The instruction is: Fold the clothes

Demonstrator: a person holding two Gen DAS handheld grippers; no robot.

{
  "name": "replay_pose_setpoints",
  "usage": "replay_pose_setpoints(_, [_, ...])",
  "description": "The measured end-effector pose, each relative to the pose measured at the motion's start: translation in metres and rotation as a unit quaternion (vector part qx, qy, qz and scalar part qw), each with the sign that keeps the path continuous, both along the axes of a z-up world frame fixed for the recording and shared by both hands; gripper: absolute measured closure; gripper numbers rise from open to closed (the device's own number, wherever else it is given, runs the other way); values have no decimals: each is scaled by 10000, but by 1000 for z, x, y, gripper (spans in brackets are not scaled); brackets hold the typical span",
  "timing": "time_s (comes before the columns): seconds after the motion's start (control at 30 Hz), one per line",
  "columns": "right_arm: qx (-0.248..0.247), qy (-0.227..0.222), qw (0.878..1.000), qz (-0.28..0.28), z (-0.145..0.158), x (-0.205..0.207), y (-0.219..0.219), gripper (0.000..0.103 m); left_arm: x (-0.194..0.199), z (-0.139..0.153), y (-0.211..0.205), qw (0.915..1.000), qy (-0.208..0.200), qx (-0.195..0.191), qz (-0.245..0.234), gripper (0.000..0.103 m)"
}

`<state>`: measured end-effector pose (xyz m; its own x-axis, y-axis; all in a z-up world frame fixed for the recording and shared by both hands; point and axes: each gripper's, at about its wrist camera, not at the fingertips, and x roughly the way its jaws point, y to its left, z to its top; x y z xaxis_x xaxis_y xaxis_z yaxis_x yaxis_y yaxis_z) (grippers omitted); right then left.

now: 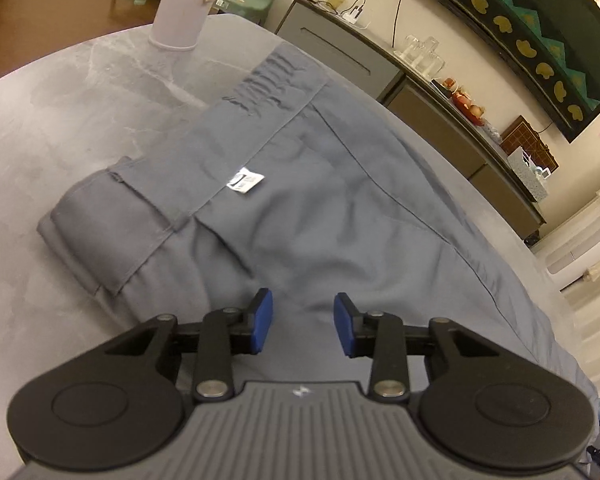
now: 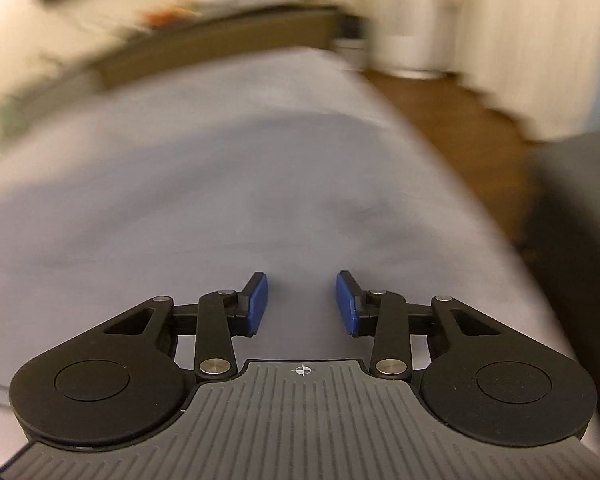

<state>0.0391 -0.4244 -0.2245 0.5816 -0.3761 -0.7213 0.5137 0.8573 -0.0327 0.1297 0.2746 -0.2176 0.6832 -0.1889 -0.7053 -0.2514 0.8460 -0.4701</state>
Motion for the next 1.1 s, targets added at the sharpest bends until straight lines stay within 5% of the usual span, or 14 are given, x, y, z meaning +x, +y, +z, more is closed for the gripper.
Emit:
replay_pose_setpoints(0.07, [133,-141,9958,-893,-1,-21,-30,53,-5,1,4,10000,1,-71,42,70])
replay_pose_setpoints(0.13, [147,-292,9899,-1379,4,-37,-42,65,-12,7,3,9998,-193,-75,53,64])
replay_pose_setpoints(0.27, [499,-999,9930,-386,21,-43,-8,66,-16,7,-3,9996,-180,87,-184,59])
replay_pose_setpoints(0.37, [738,-460,9962,90,6,-24,4,65,-17,-2,8,10000,76,-16,-37,66])
replay_pose_setpoints(0.4, [578,-317,9978,-100,5,-22,1,69,-21,-2,13,10000,42,-44,55,66])
replay_pose_setpoints(0.43, [418,-175,9986,-289,3,-20,-2,92,-25,-1,18,9999,6,-71,150,66])
replay_pose_setpoints(0.5, [97,78,9980,-623,1,-13,-3,103,-34,4,26,9995,-190,-98,247,64])
replay_pose_setpoints(0.6, [-730,201,9960,-465,12,7,34,78,-45,19,32,9968,-790,-66,121,55])
replay_pose_setpoints(0.67, [-976,-37,9950,226,24,16,78,65,-44,14,41,9981,-535,-82,278,53])
replay_pose_setpoints(0.8, [-290,4,9926,1179,19,41,122,48,-43,-4,57,9989,7,-147,449,65])
replay_pose_setpoints(0.87, [-139,462,9935,1031,3,52,113,47,-47,-5,65,9984,19,-230,510,64])
replay_pose_setpoints(0.93, [-380,662,9949,653,-4,50,97,33,-50,-6,70,9979,8,-346,554,64])
replay_pose_setpoints(1.03, [-1184,1076,9870,-126,-9,42,72,35,-55,8,68,9970,-245,-540,503,57])
replay_pose_setpoints(1.1, [-1430,1003,9844,-208,-3,39,75,49,-57,30,69,9941,-725,-735,344,54])
